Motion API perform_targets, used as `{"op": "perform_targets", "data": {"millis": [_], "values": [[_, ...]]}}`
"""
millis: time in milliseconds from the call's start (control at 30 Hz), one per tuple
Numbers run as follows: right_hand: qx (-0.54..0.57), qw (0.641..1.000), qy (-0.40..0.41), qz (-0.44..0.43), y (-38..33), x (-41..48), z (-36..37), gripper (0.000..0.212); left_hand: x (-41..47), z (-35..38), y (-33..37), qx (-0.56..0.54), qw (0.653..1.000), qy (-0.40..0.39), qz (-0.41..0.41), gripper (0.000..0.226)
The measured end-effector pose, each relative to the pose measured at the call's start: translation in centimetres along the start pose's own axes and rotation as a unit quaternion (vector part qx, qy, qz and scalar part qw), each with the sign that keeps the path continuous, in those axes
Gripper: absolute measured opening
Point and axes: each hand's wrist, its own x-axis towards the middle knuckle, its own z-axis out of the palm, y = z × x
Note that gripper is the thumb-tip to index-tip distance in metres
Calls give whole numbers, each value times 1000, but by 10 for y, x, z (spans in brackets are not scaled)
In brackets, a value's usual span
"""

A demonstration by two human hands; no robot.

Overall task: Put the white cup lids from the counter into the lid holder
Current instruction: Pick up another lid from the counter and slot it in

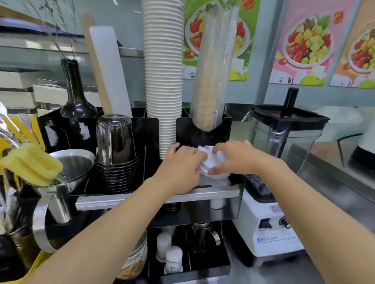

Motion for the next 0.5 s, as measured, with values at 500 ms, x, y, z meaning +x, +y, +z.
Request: {"op": "perform_targets", "data": {"millis": [500], "values": [[-88, 987, -136, 1, -19, 5, 7, 47, 7, 9, 5, 53, 985, -156, 42, 38]]}}
